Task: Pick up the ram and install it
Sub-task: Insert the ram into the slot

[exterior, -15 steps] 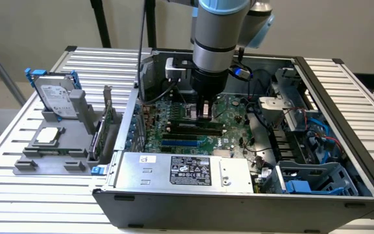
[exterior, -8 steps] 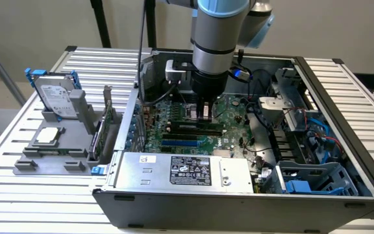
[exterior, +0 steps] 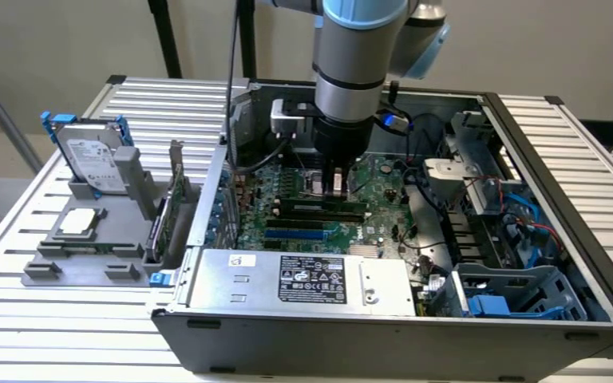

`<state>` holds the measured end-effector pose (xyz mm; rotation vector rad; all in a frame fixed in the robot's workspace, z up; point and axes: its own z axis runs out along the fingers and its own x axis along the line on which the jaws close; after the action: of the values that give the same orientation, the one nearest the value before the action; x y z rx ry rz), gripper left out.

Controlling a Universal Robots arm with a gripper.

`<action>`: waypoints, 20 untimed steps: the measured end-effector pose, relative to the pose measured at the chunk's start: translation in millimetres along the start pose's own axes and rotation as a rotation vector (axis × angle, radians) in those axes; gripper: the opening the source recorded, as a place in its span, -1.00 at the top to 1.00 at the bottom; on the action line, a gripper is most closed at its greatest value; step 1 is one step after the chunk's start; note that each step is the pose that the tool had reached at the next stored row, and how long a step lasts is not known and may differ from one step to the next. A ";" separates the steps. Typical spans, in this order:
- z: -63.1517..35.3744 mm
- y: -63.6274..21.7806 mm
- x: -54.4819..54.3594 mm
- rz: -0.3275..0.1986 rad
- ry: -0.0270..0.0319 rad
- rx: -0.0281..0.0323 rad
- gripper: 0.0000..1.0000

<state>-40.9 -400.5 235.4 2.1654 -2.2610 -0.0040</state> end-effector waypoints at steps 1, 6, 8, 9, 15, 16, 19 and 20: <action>0.1 0.3 0.0 0.000 0.0000 0.0012 0.73; 1.7 0.7 -1.3 0.000 -0.0004 0.0105 0.73; 2.0 1.4 -1.3 0.000 -0.0003 0.0112 0.73; 2.1 1.9 -1.4 0.000 -0.0002 0.0114 0.73; 3.2 2.9 -1.8 0.000 0.0005 0.0125 0.73; 3.3 3.0 -2.1 0.000 0.0010 0.0125 0.73; 3.9 3.1 -4.2 0.000 0.0023 0.0127 0.73; 4.2 3.0 -4.4 0.000 0.0029 0.0127 0.73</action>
<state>-43.7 -396.0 231.3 2.1703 -2.2655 0.0136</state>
